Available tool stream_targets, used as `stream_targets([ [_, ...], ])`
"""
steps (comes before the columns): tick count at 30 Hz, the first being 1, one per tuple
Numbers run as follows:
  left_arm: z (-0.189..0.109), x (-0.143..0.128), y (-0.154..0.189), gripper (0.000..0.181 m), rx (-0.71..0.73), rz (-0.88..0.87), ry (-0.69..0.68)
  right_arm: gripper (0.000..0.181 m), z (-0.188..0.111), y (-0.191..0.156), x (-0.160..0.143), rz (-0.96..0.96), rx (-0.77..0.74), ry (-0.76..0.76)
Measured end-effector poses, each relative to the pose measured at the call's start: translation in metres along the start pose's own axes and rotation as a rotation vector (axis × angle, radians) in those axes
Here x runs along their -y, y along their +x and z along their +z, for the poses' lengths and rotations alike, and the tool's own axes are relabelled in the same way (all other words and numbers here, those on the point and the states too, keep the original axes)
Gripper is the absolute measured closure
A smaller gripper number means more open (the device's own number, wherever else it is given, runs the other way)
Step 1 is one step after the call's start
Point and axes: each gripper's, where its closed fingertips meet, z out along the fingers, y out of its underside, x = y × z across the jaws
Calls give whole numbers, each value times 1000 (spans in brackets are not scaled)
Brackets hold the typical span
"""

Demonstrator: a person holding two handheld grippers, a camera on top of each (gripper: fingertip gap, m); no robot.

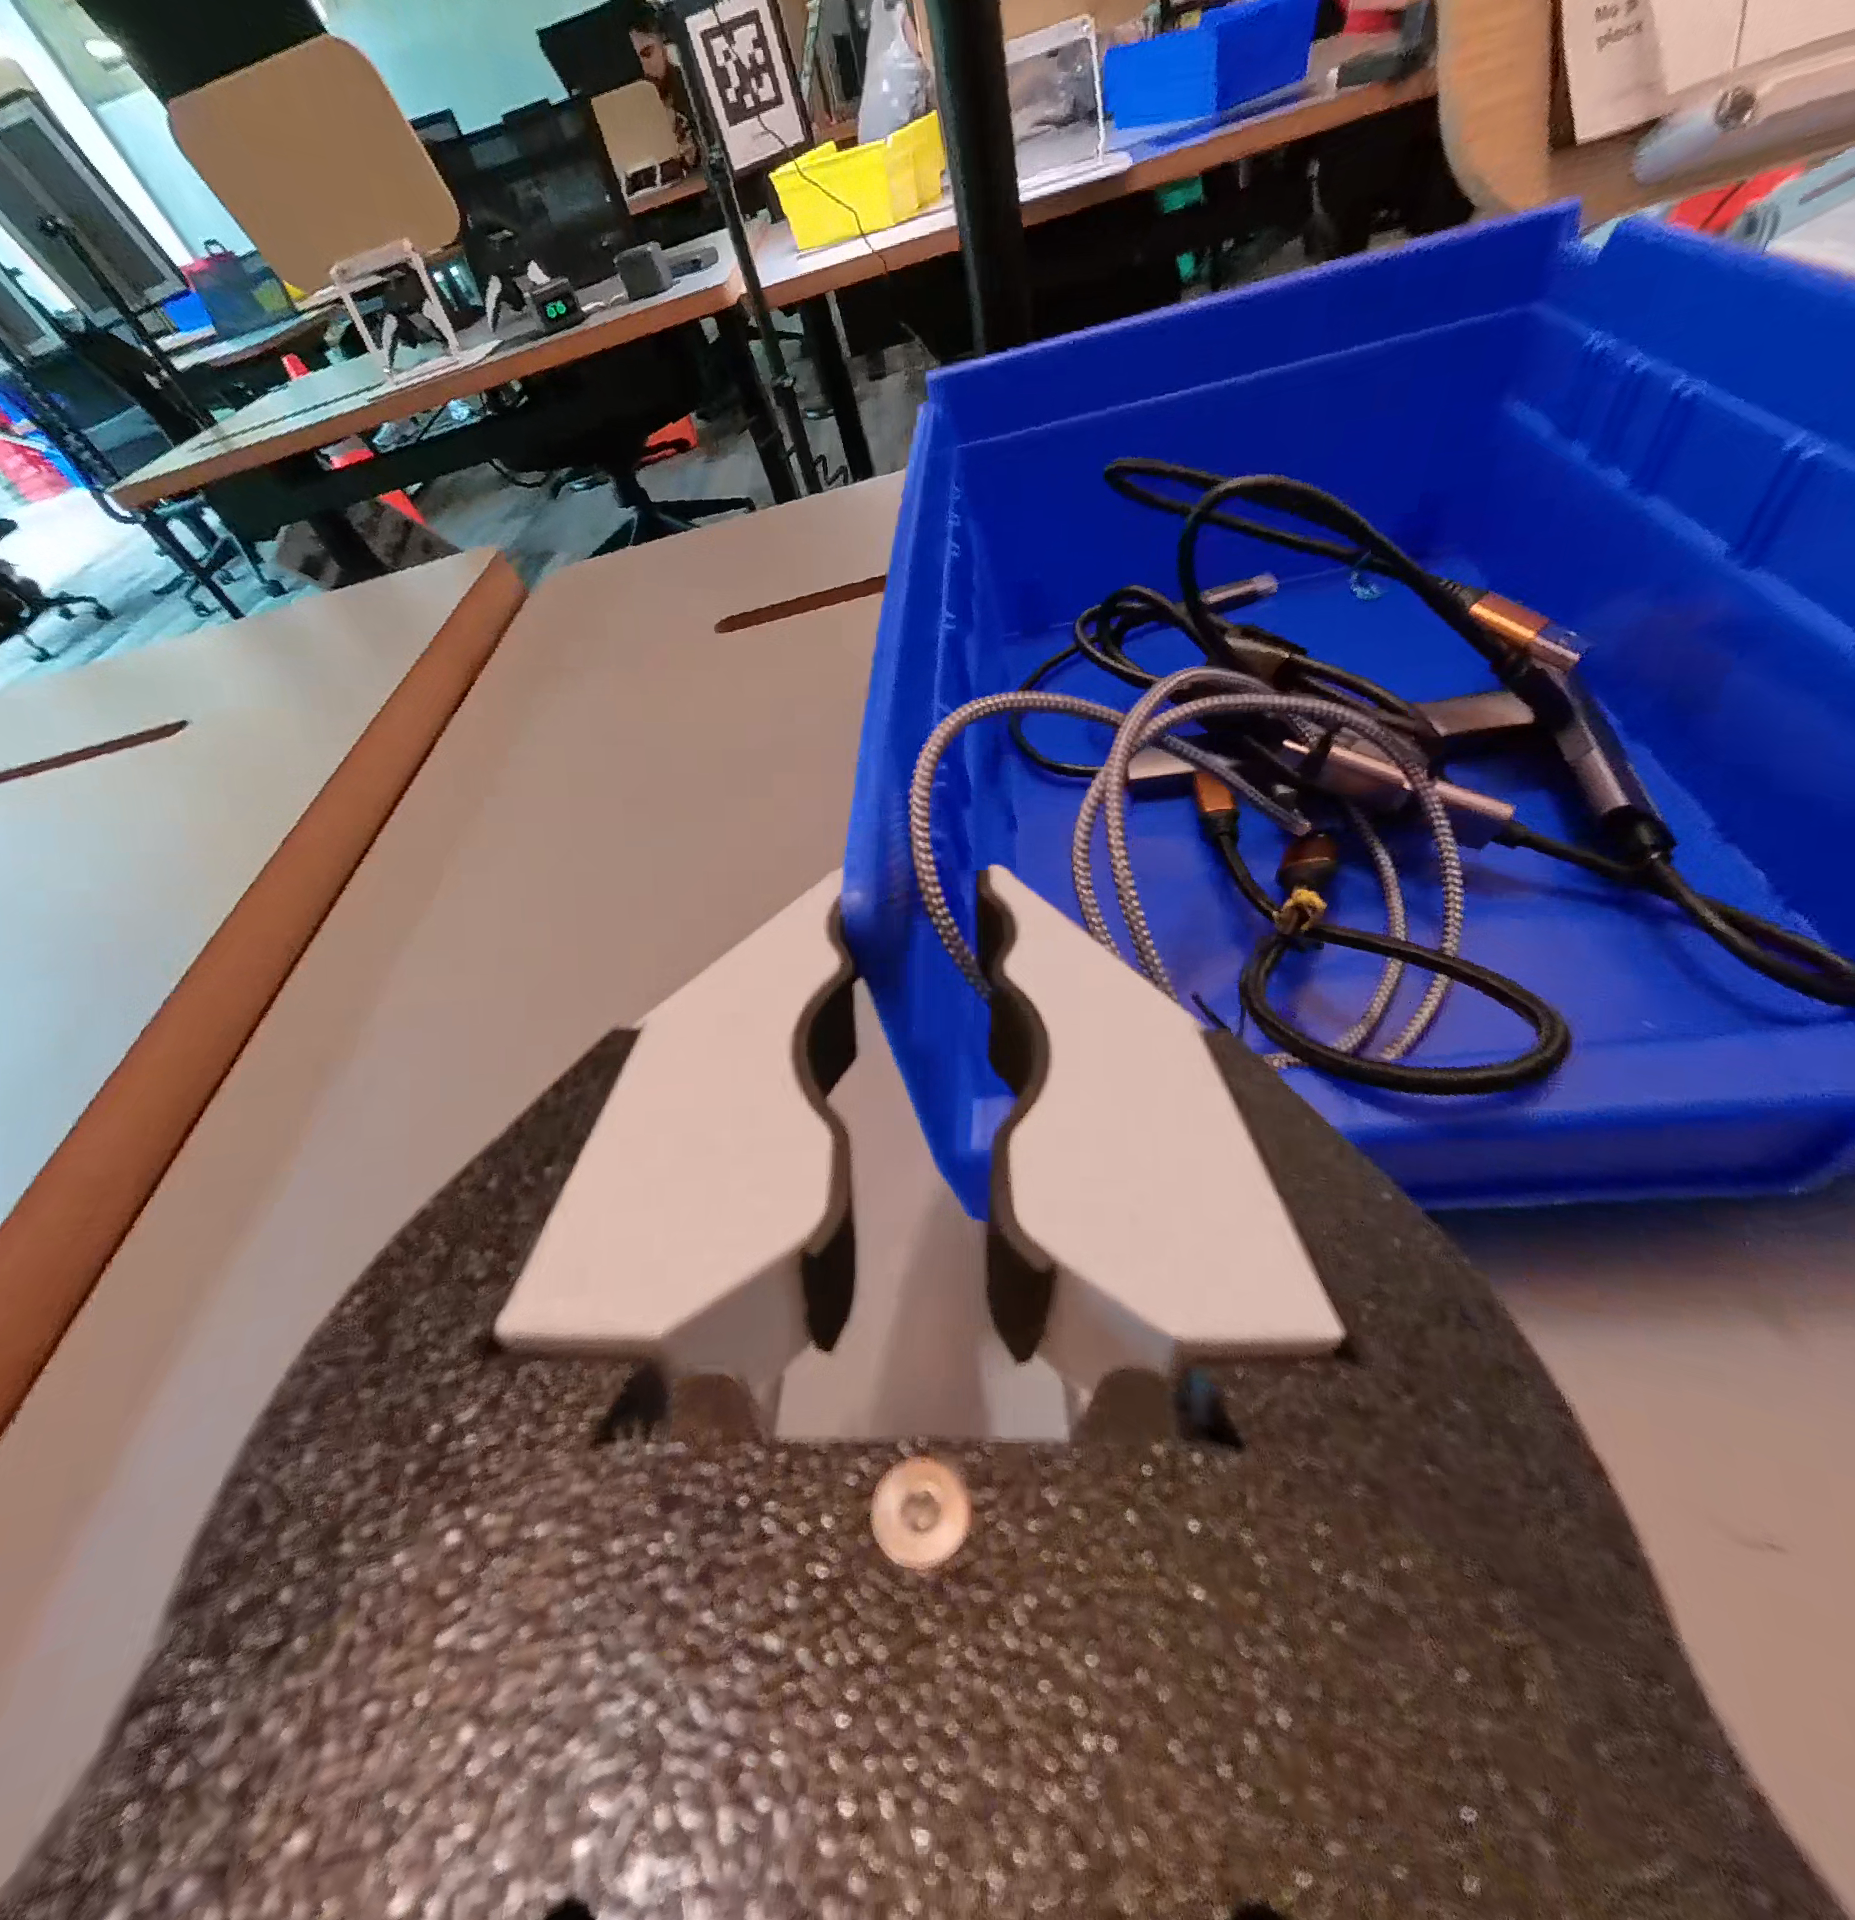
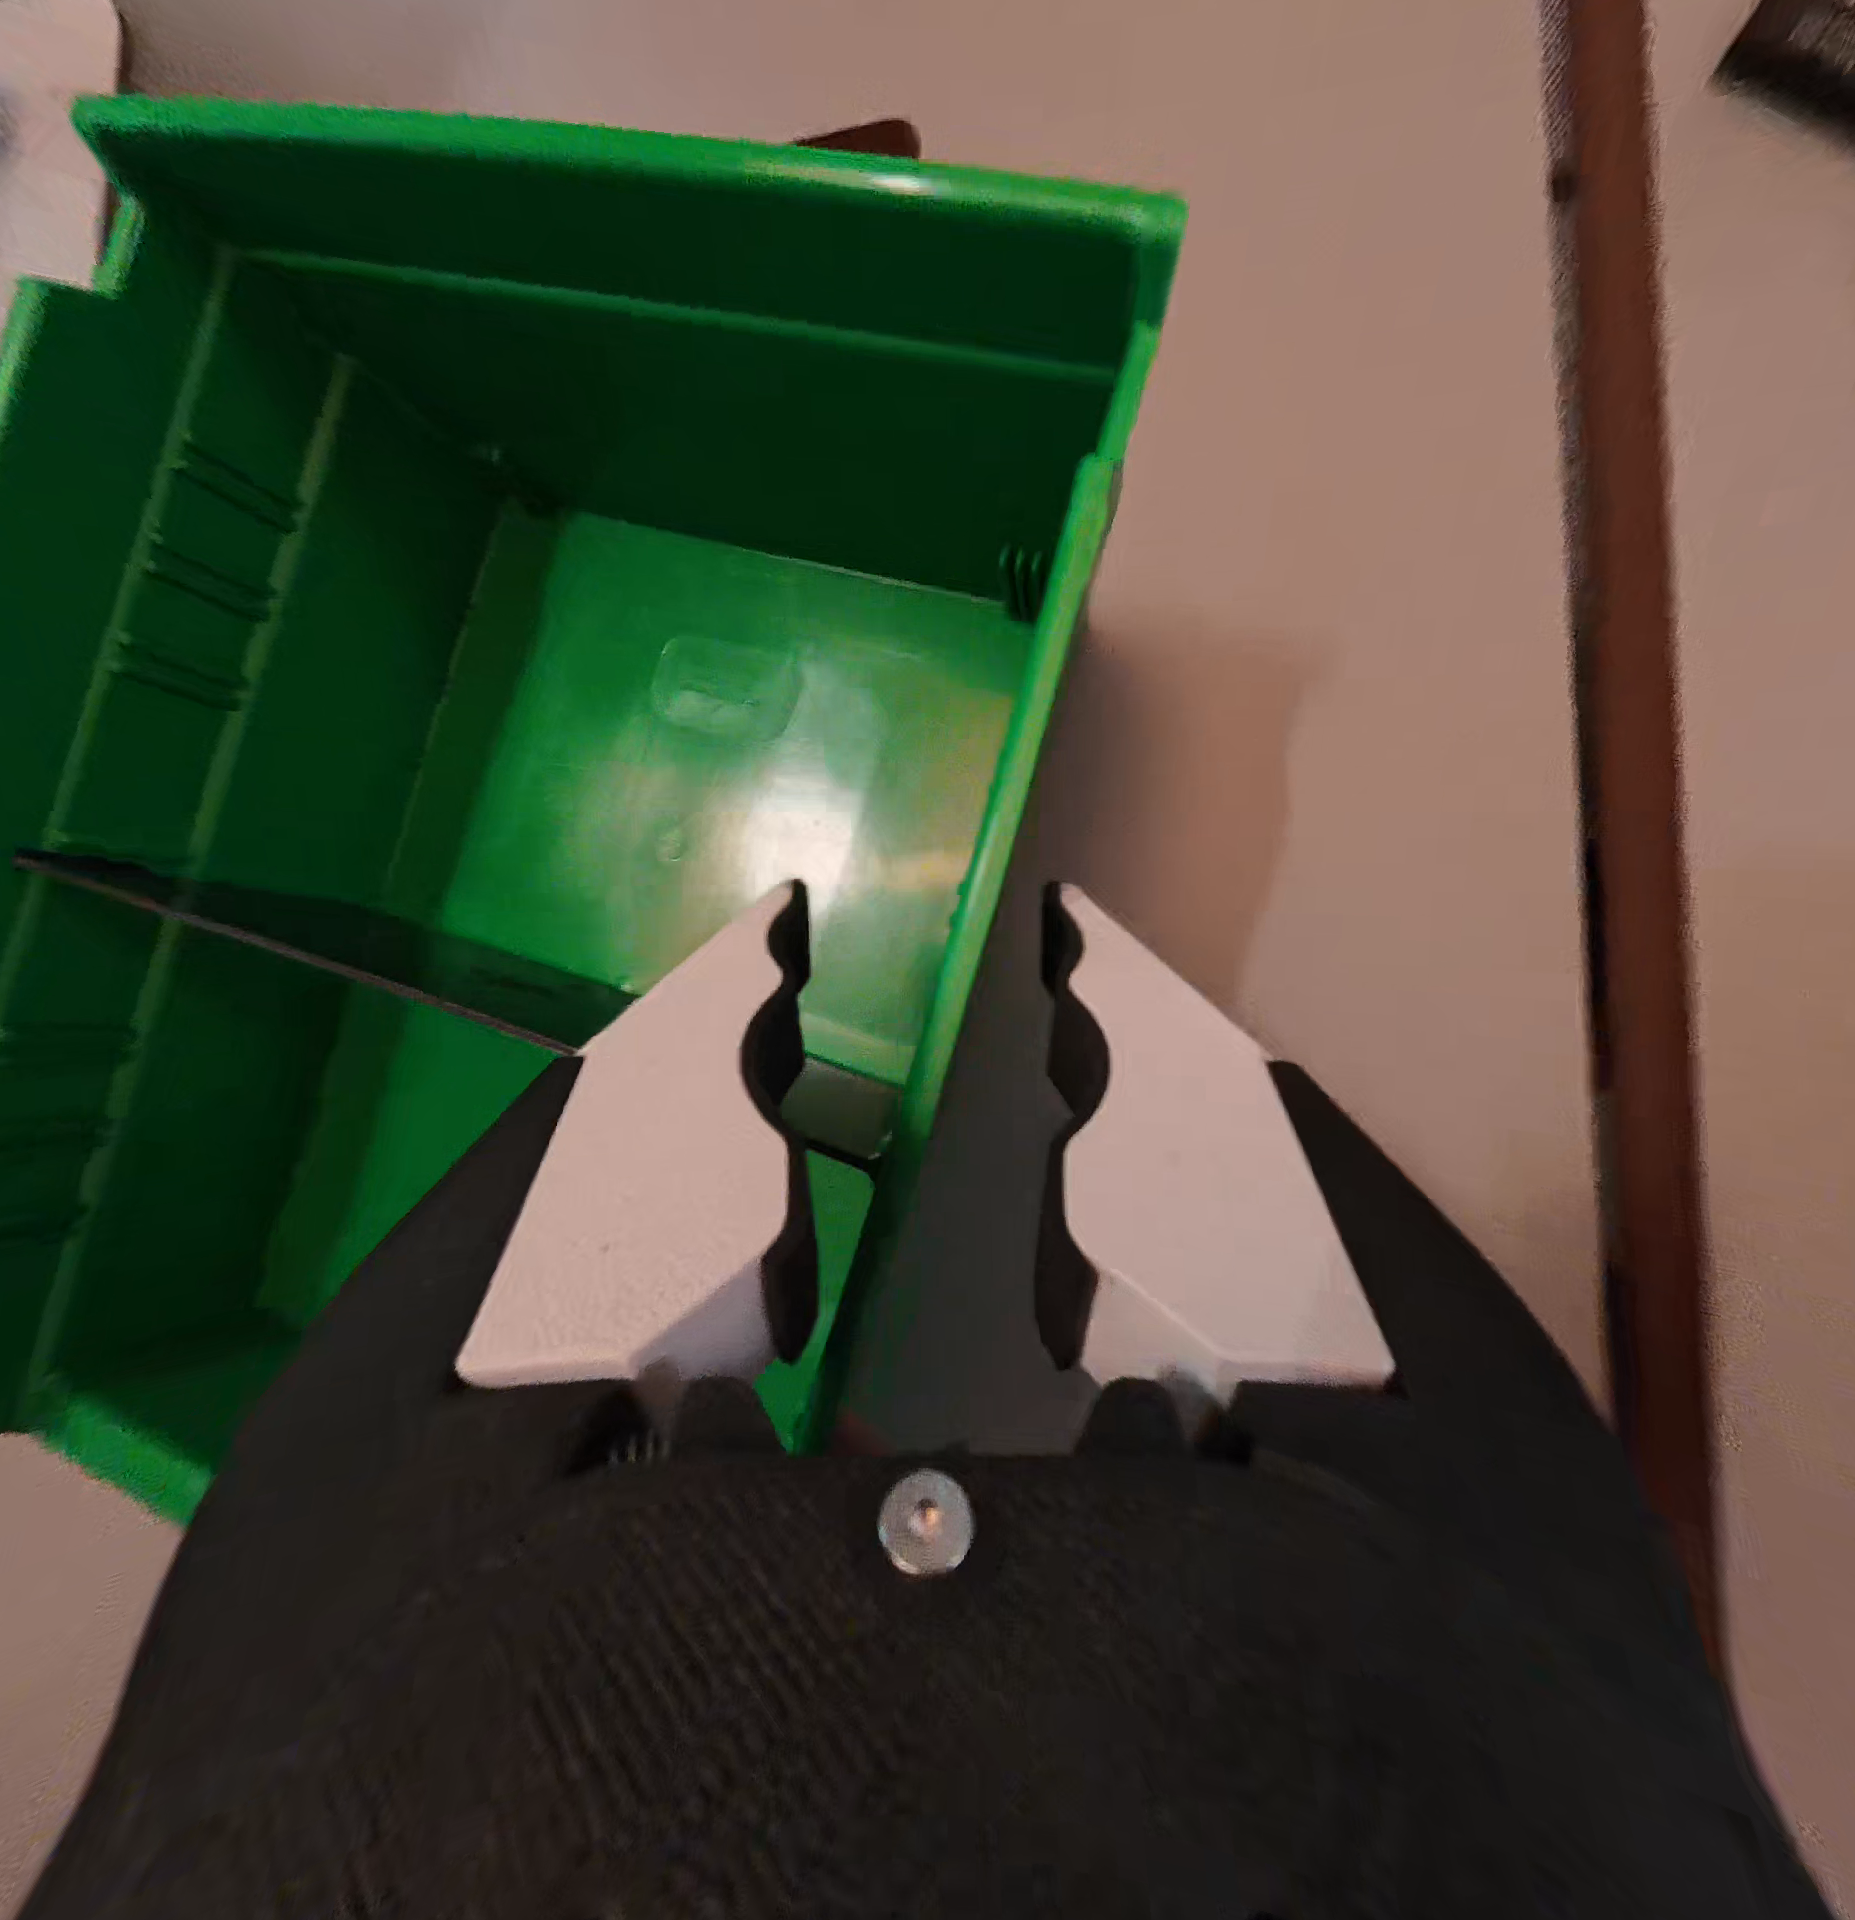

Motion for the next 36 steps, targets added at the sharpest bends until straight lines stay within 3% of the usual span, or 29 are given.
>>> stream_targets([
  [1,-1,1,2,156,6,24,-15,130,-4,0,3,-52,-33,26],
  [4,-10,19,2,128,65,69,-8,113,-23,-1,13,-206,-126,114],
  [8,-22,70,27,125,37,71,75,107,-55,-19,26,-381,-178,275],
  [10,-17,80,48,127,6,101,54,106,-60,-33,24,-477,-184,318],
  [13,-1,64,55,123,21,95,-68,104,-65,-45,17,-523,-237,365],
  [16,2,48,37,122,57,-26,-123,105,-80,-63,8,-567,-233,445],
  [19,6,16,17,114,68,-95,-238,109,-95,-65,0,-603,-306,526],
  [24,8,4,-10,167,118,15,-217,121,-82,-24,-16,-579,-531,502],
  [28,13,2,-27,166,177,66,-207,141,-75,-23,-16,-557,-541,574],
  [31,14,1,-36,166,216,15,-188,122,-74,-22,-6,-635,-585,614],
  [36,16,0,-52,167,302,-77,-165,119,-64,-13,17,-668,-560,661],
])
